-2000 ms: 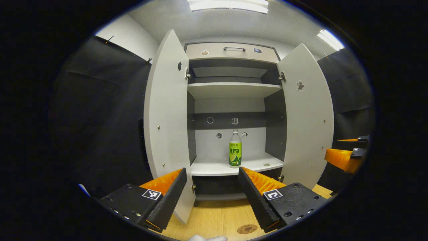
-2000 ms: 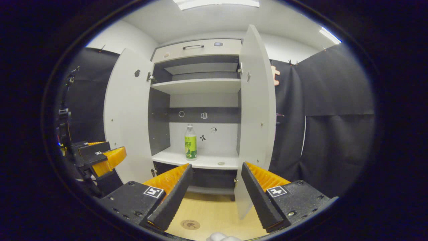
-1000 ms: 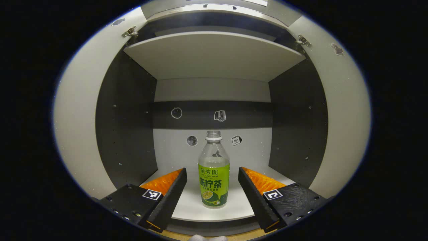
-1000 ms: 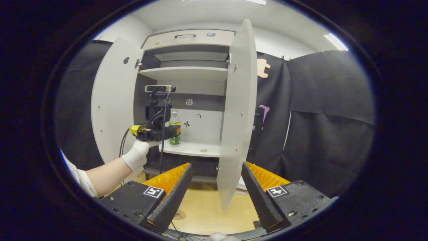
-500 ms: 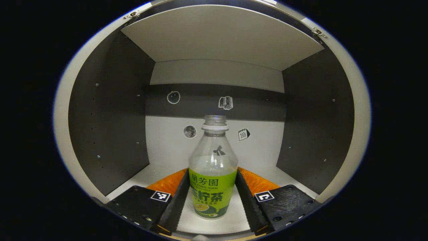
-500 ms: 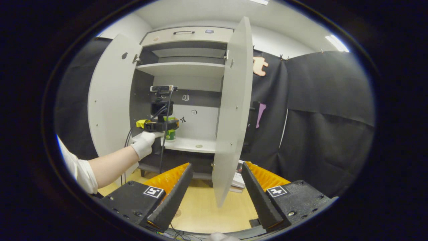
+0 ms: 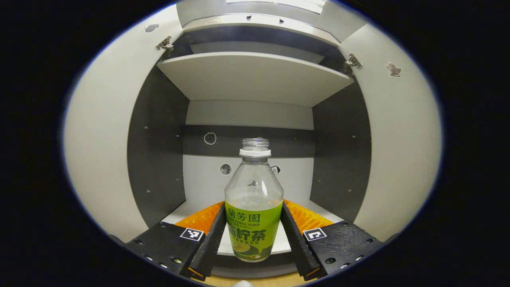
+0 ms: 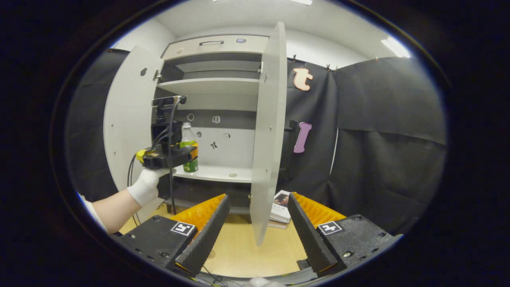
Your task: Grasp the bottle in the cabinet with the left hand and place it on the coaster, then close the right door with the right hand and the left door with the left hand.
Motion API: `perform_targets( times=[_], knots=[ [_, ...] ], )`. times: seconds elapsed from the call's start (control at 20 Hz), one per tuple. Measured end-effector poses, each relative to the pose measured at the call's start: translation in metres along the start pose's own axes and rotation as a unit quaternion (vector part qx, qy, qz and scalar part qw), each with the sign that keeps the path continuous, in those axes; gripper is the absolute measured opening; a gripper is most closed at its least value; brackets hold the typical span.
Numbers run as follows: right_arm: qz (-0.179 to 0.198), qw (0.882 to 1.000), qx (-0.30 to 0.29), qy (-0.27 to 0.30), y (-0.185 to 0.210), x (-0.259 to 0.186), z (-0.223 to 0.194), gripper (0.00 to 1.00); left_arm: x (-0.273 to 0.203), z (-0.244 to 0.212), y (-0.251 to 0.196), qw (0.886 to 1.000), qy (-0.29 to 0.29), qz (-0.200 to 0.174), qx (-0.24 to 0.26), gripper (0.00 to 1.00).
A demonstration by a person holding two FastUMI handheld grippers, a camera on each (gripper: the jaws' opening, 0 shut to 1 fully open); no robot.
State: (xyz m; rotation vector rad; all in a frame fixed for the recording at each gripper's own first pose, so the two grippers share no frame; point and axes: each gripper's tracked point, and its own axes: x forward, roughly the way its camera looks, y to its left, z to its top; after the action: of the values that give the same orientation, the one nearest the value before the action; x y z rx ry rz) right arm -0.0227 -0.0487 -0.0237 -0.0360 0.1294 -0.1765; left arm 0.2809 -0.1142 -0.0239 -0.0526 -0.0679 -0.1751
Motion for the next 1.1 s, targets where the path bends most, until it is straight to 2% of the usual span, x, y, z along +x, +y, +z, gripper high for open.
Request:
perform_targets(
  times=[0.2,0.45,0.75,0.85,0.95,1.1],
  knots=[
    [0.004,1.000,-0.012,-0.005,-0.002,-0.011,-0.011,0.97,-0.072,-0.032,-0.013,1.000,0.009,-0.019,0.008,0.75],
    [-0.006,1.000,-0.014,0.008,-0.018,-0.024,-0.031,0.96,-0.141,-0.094,-0.033,0.998,0.028,-0.052,0.012,0.76],
    [-0.023,0.999,-0.035,0.029,-0.032,-0.035,-0.044,0.96,-0.193,-0.172,-0.058,0.994,0.027,-0.103,0.003,0.76],
    [-0.026,0.998,-0.038,0.037,-0.037,-0.038,-0.050,0.97,-0.205,-0.193,-0.064,0.993,0.024,-0.116,-0.017,0.76],
    [-0.028,0.998,-0.044,0.047,-0.039,-0.038,-0.057,0.96,-0.214,-0.212,-0.067,0.992,0.021,-0.122,-0.034,0.76],
    [-0.031,0.996,-0.058,0.067,-0.040,-0.040,-0.068,0.97,-0.225,-0.252,-0.072,0.991,0.042,-0.127,-0.033,0.76]
  ],
)
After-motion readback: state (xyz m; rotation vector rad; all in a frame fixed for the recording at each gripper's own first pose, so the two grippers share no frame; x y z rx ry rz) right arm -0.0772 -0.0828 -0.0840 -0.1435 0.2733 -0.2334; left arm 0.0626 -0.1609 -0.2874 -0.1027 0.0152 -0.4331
